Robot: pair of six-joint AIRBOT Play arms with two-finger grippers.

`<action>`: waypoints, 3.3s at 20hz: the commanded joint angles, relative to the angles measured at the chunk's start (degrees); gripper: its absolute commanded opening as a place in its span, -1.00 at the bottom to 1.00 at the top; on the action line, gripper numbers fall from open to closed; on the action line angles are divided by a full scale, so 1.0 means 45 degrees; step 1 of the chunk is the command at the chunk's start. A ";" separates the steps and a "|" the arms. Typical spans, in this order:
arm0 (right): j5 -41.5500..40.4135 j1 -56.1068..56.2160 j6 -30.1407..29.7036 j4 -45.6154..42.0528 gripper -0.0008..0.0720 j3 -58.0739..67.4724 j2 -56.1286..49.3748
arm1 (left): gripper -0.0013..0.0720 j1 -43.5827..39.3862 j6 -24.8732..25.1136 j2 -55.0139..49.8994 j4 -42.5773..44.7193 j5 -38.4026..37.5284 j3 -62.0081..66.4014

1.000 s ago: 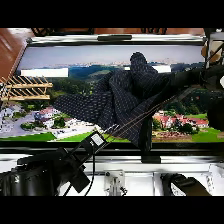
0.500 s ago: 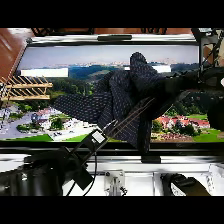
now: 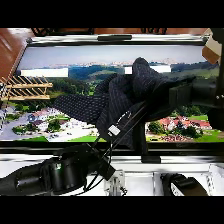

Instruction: Fold the shirts.

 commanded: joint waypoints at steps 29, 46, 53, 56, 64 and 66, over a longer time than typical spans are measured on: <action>0.0325 0.2021 0.2312 0.0918 -0.69 -0.0005 0.0287 | -0.81 0.1409 -0.3759 0.0204 0.0845 -0.0427 0.0015; -0.1593 0.2011 0.0607 0.2608 -0.69 -0.0005 -0.2297 | -0.81 0.3823 0.2982 -0.1632 -0.1511 0.3473 0.0364; -0.0636 0.1642 0.0534 0.1647 0.72 0.0704 -0.2278 | -0.81 0.4376 0.2399 -0.1724 -0.1569 0.4386 0.0491; 0.0335 -0.0277 0.0418 0.0981 0.72 0.2715 -0.2283 | -0.81 0.4376 0.2662 -0.1647 -0.1559 0.4231 0.0491; 0.2317 -0.7354 -0.1588 0.2113 0.72 0.4041 -0.4425 | -0.81 0.4381 0.4940 -0.1156 -0.1846 0.3716 0.0495; 0.2939 -0.7014 -0.5425 0.1729 0.72 0.4041 -0.5576 | -0.81 0.4439 0.5654 -0.1078 -0.1846 0.2681 0.0491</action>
